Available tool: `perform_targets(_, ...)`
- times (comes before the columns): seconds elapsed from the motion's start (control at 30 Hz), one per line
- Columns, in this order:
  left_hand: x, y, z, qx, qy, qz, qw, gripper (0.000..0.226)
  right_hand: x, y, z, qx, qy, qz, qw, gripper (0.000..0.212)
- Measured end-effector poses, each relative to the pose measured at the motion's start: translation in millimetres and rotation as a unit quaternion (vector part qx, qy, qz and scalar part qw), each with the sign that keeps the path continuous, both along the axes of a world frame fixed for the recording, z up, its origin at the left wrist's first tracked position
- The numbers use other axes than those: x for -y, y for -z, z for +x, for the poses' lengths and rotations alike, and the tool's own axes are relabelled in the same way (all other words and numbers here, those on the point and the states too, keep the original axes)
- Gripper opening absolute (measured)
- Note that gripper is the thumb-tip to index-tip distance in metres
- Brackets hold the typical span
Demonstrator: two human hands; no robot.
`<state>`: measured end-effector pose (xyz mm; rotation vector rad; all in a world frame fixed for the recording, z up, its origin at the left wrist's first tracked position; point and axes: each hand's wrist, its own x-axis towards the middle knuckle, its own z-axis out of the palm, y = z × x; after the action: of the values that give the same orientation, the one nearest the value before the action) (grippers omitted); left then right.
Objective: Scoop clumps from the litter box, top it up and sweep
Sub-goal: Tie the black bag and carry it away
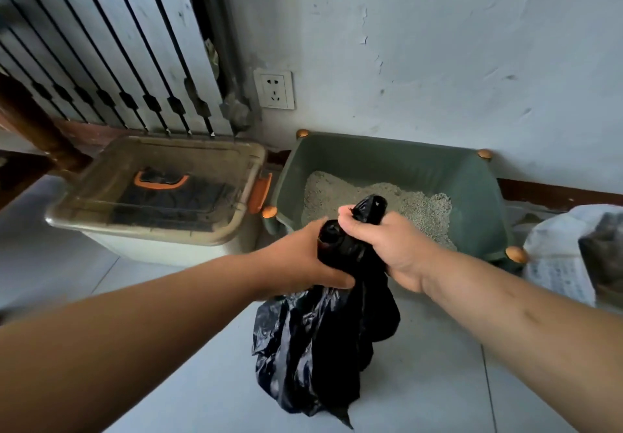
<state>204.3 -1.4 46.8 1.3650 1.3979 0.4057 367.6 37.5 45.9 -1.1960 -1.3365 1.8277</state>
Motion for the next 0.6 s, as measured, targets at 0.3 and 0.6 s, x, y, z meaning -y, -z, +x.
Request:
perform_targets(0.3,-13.8,15.2,-19.0,0.012,-0.11,-0.04,0.993,0.015,-8.0,8.2,14.0,0.267,-0.256,0.282,0.885,0.016)
perform_targets(0.6,-15.9,26.7,-23.9,0.145,-0.232,-0.166,0.947,0.034,12.2,48.1,10.1,0.424,-0.276,0.525,0.684,0.049)
